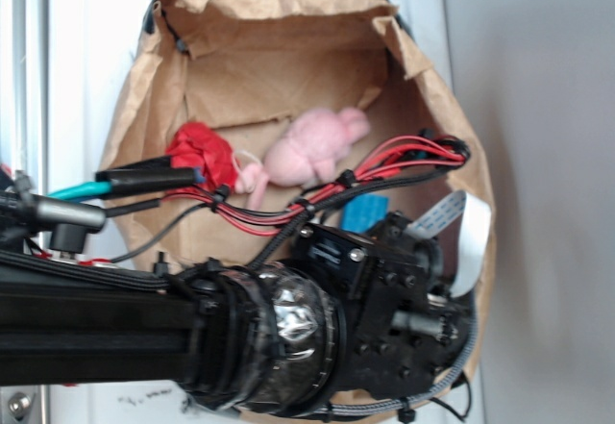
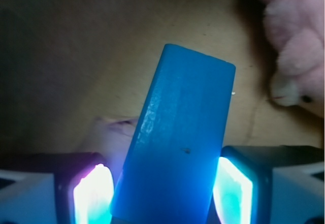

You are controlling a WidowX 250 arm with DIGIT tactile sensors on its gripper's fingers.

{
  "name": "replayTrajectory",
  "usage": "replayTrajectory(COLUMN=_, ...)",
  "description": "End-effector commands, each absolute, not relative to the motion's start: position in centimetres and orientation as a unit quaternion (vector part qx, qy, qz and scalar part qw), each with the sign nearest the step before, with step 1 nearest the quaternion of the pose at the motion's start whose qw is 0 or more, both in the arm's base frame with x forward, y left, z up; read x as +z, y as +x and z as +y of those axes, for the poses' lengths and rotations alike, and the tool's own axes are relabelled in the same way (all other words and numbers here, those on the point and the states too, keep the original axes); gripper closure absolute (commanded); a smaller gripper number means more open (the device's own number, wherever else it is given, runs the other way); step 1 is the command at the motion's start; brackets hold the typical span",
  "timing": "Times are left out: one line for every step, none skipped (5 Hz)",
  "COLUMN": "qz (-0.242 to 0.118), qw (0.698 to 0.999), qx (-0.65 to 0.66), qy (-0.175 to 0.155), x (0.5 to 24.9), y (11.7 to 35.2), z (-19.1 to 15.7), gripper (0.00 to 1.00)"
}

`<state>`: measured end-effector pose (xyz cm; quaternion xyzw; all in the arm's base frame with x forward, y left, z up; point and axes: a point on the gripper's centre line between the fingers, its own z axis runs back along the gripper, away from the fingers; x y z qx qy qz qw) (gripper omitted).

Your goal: Grab the blue block.

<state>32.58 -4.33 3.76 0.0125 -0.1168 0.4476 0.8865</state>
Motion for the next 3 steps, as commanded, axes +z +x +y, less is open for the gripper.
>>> replayTrajectory(qz=-0.127, qw=0.934, qx=0.327, qy=-0.069, x=12.5, y=31.4, z=-1.3, gripper=1.0)
replayTrajectory(qz=-0.113, qw=0.956, qx=0.261, qy=-0.072, x=14.1, y=31.5, z=-0.4, gripper=1.0)
replayTrajectory(qz=-0.099, qw=0.978, qx=0.167, qy=-0.072, x=15.9, y=32.0, z=0.6, gripper=1.0)
